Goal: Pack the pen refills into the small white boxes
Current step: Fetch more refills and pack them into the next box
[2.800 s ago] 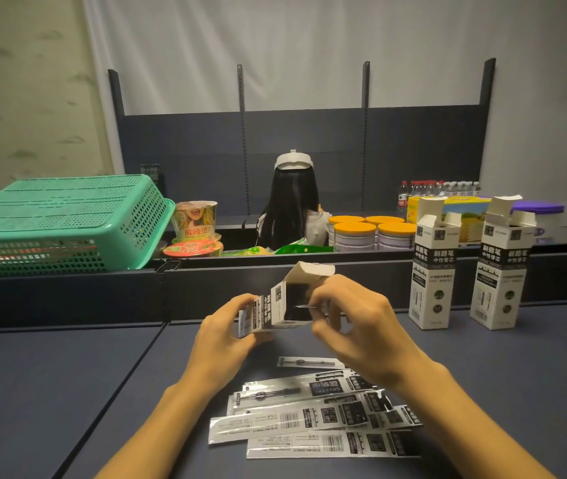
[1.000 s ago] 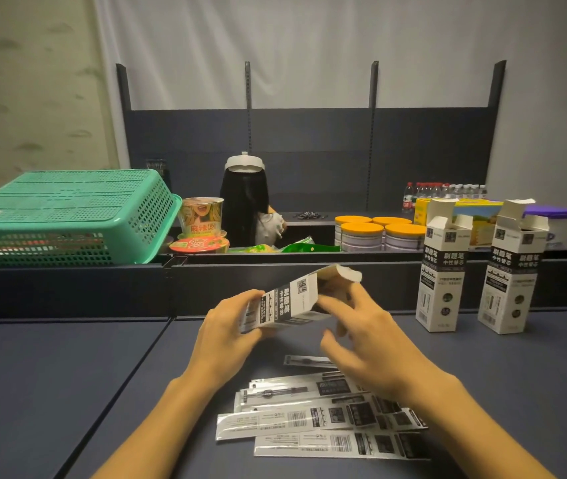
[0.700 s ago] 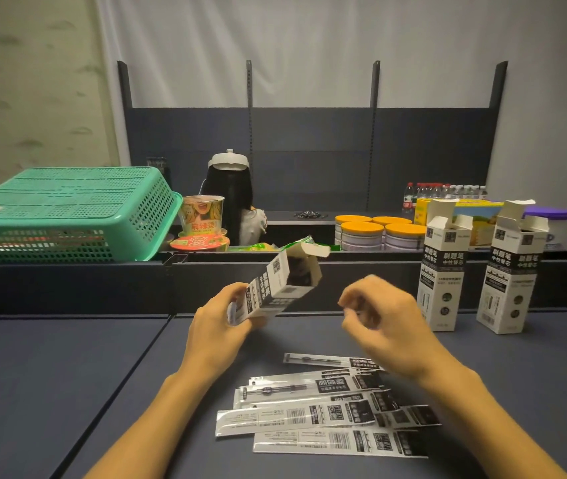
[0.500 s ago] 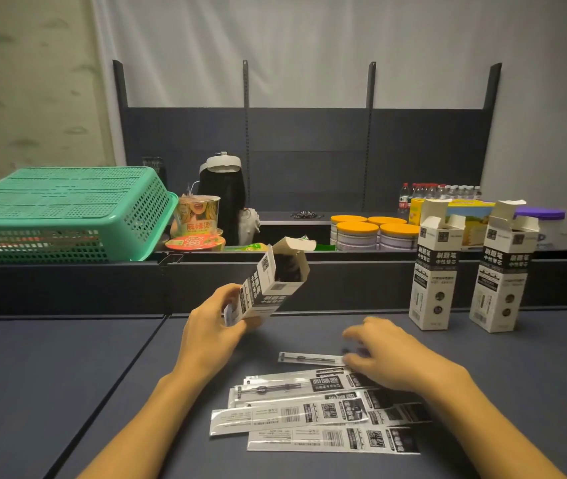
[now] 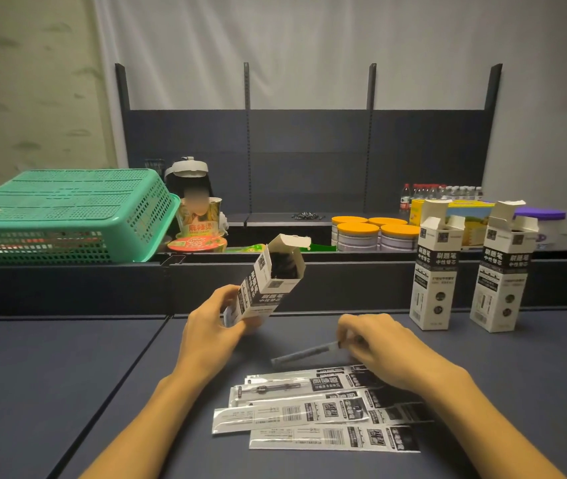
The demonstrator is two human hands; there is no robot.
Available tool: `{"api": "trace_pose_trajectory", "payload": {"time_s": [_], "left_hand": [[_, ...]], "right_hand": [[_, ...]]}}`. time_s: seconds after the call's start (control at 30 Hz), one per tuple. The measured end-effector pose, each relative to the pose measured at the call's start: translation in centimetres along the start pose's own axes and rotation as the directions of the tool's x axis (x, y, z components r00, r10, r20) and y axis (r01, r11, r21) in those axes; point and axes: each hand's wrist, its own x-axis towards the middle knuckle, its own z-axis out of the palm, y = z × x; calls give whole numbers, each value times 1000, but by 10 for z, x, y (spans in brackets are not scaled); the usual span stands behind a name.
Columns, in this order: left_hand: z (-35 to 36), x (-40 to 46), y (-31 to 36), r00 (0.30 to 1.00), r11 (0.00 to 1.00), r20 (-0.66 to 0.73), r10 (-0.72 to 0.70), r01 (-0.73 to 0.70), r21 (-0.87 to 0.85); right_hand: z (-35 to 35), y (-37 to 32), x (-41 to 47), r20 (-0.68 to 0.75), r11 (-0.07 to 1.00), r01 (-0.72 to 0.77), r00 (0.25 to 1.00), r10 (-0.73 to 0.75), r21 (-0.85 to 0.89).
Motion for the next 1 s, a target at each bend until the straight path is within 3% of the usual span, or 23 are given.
{"api": "trace_pose_trajectory", "payload": {"time_s": [0.23, 0.4, 0.47, 0.57, 0.67, 0.73, 0.9, 1.0], "left_hand": [[0, 0, 4, 1000, 1000, -4, 0, 0, 0], [1, 0, 3, 1000, 1000, -17, 3, -3, 9], [1, 0, 3, 1000, 1000, -17, 8, -7, 13], [1, 1, 3, 1000, 1000, -16, 4, -3, 3], [2, 1, 3, 1000, 1000, -16, 3, -3, 1], [2, 1, 1, 1000, 1000, -18, 13, -13, 13], [3, 1, 0, 999, 999, -11, 43, -43, 23], [4, 1, 1, 998, 998, 12, 57, -57, 13]], "right_hand": [[0, 15, 3, -73, 992, -18, 997, 28, 123], [-14, 9, 2, -314, 895, 0, 936, 157, 447], [-22, 3, 1, -314, 793, 15, 923, 224, 609], [-30, -2, -3, -271, 527, 81, 916, 295, 846], [-41, -9, -10, -199, 262, 117, 928, 316, 958], [-50, -18, -14, -170, 121, 143, 952, 254, 982], [-61, -27, -22, -254, -59, 266, 955, 152, 962], [-62, -25, -21, -353, -48, 367, 917, 186, 929]]}}
